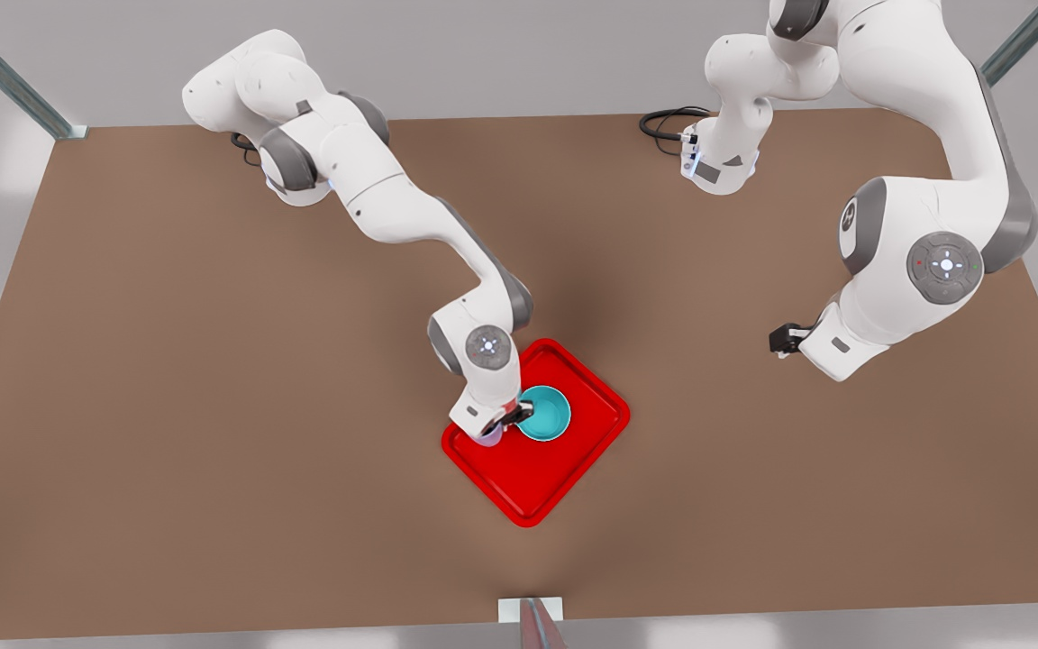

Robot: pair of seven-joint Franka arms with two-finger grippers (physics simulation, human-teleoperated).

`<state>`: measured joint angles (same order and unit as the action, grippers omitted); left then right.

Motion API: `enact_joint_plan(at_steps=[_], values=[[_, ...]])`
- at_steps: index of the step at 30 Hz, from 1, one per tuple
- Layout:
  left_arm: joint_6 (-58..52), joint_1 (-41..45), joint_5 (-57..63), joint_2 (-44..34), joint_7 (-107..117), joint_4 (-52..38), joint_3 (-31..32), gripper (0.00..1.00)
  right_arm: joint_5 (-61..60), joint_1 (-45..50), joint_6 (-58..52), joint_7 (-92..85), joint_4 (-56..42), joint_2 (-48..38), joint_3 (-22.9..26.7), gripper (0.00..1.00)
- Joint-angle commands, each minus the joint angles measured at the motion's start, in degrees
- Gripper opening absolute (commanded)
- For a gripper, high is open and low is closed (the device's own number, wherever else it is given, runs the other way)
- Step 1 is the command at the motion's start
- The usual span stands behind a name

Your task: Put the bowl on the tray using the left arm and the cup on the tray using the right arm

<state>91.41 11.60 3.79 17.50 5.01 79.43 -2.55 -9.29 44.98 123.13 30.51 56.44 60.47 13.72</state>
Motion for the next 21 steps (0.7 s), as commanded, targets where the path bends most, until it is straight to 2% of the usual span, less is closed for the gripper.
enact_joint_plan(at_steps=[1,5,6,7,9,11,12,14,15,21], values=[[0.00,0.00,-0.01,-0.01,0.00,0.02,0.00,1.00,0.24,0.02,-0.08,0.08,-0.02,0.09,0.16,0.21],[-0.35,0.00,-0.01,-0.01,0.00,-0.07,0.00,1.00,0.24,0.46,0.88,0.61,0.07,0.61,-0.01,0.23],[-0.35,0.00,-0.01,-0.10,0.00,-0.07,0.00,1.00,0.24,0.46,0.97,0.61,0.07,0.70,-0.01,0.41],[-0.35,0.00,-0.01,-0.10,0.00,-0.07,0.00,1.00,0.24,0.46,0.79,0.61,0.07,0.79,0.07,0.48],[-0.44,0.00,-0.01,-0.19,0.00,-0.07,0.00,1.00,0.24,0.46,0.88,0.61,0.07,0.79,-0.01,0.55],[-0.44,0.00,-0.01,-0.27,0.00,-0.07,0.00,1.00,0.24,0.46,0.88,0.70,0.07,0.79,-0.10,0.55],[-0.44,0.00,-0.01,-0.36,0.00,0.02,0.00,1.00,0.24,0.46,0.88,0.70,0.07,0.70,-0.01,0.63],[-1.05,0.00,-0.01,-0.62,0.00,-0.06,0.00,1.00,0.24,0.55,0.62,0.70,0.07,0.70,-0.01,0.65],[-1.23,0.00,-0.01,-0.80,0.00,-0.07,0.00,1.00,0.24,1.16,0.44,0.61,0.25,0.70,0.34,0.76],[-4.13,0.00,0.08,-3.61,0.09,-0.15,-0.18,1.00,-0.99,1.34,-0.17,0.52,0.51,0.17,0.51,0.79]])
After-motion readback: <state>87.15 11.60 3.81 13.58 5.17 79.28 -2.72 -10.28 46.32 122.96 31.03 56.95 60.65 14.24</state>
